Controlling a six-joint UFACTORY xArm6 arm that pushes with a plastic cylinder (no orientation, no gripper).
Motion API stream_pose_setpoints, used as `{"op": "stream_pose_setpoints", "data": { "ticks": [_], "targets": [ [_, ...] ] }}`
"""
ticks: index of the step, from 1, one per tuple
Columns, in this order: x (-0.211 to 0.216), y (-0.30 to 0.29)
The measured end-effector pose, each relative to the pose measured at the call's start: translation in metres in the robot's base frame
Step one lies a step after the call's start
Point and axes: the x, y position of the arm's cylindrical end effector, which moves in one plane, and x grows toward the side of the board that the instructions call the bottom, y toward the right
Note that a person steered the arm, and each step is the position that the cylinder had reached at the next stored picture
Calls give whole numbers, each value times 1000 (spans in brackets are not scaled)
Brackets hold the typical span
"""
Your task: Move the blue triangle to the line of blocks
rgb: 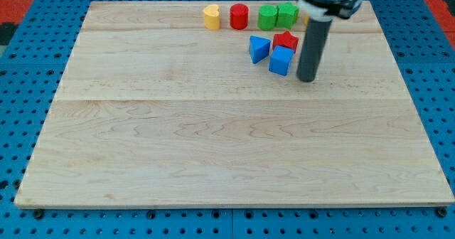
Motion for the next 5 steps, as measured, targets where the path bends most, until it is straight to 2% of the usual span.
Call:
{"op": "stream_pose_setpoints", "data": {
  "ticks": [1,3,4,5],
  "targets": [
    [-38,6],
    [-59,-27],
    [-96,5],
    [-79,-31]
  ]
}}
